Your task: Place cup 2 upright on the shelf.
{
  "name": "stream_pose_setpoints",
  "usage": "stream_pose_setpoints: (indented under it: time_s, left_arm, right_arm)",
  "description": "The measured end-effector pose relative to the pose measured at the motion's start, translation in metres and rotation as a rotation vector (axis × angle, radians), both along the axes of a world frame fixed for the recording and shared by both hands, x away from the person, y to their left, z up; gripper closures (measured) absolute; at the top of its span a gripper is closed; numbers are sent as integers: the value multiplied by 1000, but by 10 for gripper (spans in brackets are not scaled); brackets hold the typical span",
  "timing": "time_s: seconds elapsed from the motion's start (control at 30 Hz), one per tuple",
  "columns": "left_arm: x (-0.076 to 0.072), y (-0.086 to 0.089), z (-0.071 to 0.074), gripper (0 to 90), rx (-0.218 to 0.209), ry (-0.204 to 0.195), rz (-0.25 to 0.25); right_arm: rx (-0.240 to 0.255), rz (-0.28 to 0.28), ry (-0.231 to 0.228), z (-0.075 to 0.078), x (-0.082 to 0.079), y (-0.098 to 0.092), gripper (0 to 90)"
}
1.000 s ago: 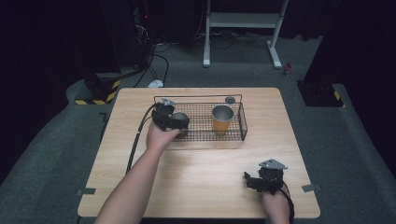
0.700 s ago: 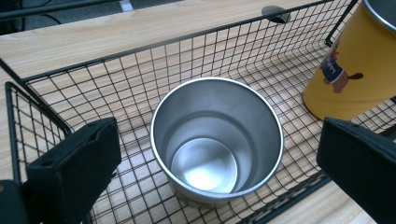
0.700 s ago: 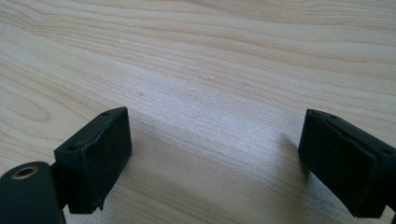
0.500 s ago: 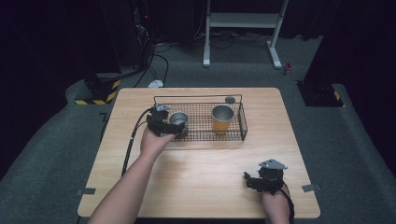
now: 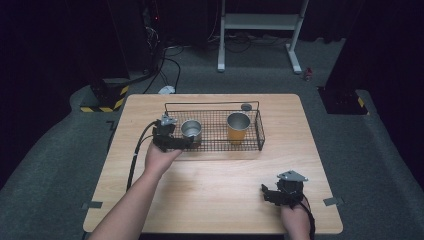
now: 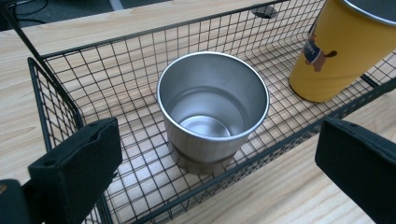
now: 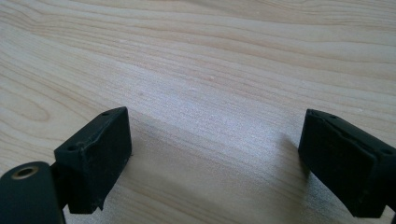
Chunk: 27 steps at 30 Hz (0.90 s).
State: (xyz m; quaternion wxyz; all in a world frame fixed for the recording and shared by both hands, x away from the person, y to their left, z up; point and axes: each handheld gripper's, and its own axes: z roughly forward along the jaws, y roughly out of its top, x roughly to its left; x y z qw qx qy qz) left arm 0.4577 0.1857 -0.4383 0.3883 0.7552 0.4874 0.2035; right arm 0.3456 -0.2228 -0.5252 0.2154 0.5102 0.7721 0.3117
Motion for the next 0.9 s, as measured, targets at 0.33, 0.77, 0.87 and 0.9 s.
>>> stream_pose_setpoints:
  time_s: [0.33, 0.77, 0.87, 0.9]
  left_arm:
    - [-33, 18, -15, 19, -7, -1, -23]
    - [-101, 50, -66, 19, 21, 80, -67]
    - [-120, 60, -82, 16, 48, 116, -72]
    - [-120, 60, -82, 13, 48, 116, -72]
  right_arm:
    - [0, 0, 0, 0, 0, 0, 94]
    - [2, 0, 3, 0, 0, 0, 94]
    - [3, -1, 4, 0, -1, 0, 94]
    - [3, -1, 4, 0, -1, 0, 94]
